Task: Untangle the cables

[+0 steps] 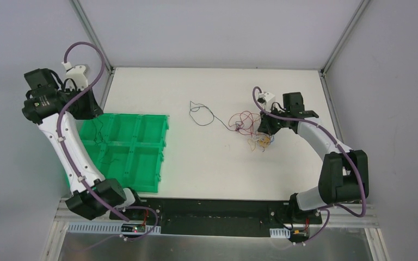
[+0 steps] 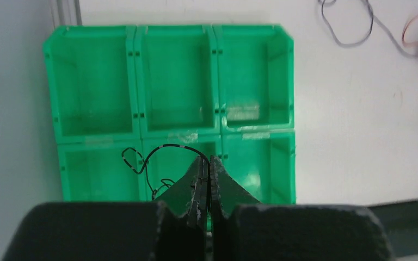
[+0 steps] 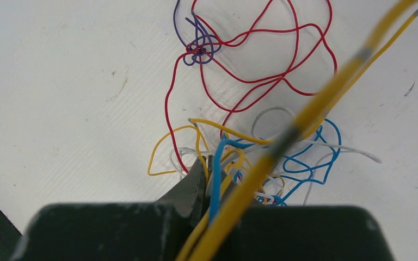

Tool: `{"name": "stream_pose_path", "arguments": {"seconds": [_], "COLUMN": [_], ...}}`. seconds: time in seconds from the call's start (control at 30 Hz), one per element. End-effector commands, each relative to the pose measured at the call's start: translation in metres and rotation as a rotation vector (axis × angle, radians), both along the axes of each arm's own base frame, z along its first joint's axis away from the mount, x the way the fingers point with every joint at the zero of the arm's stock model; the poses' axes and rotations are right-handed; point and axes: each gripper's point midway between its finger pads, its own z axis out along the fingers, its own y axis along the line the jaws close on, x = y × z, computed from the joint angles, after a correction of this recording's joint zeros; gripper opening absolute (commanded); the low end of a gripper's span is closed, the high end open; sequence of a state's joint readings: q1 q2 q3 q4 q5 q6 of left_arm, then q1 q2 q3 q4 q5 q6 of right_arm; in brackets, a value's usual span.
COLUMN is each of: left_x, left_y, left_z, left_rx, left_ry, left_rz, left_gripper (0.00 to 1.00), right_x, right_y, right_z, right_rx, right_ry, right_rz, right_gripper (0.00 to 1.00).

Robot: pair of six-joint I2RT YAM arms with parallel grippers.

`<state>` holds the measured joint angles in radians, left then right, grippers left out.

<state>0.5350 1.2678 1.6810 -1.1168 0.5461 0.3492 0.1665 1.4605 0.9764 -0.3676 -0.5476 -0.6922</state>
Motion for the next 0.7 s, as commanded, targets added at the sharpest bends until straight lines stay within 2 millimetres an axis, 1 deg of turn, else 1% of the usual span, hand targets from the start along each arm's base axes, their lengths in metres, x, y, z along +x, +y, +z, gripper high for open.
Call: {"name": "stream_pose_path", "arguments": {"seconds": [0.0,0.13,0.33,0.43,0.57,0.67], "left_x": [-0.043,-0.061,-0.080,-0.082,-0.078,-0.073], "left_y": [-0.002,0.013,0.033,0.044,0.063,0.069], "left_z": [-0.020,-0.032,-0.054,-0.063,-0.075,-0.082], "left_rx": [-0.007,-0.014,-0.005,-0.005,-0.005,0.003], "left_ry": [0.146,0.223,0.296,0.296,0.304,0.300], "left_rz": [-0.242,-0.300,-0.364,-0.385,-0.427,-0.476], "left_gripper": [0.00,0.00,0.00,0.00,0.00,0.00], "right_x": [0.002,-0.002,-0.003,-0.004,-0.004,-0.005], "right_y": [0.005,0.005,0.003,0.003,0.003,0.002], "right_z": [0.030,0.030,0.029,0.026,0.024,0.022], "right_rx": [0.035,0.032,0.025,0.024,0.019,0.010], "right_ry": [-0.061,-0.051,-0.048,-0.036,-0.027,-0.024], "right_rz": [0.023,0.030,0.026,0.021,0.020,0.020], "right_gripper": [0.00,0.00,0.00,0.00,0.00,0.00]}}
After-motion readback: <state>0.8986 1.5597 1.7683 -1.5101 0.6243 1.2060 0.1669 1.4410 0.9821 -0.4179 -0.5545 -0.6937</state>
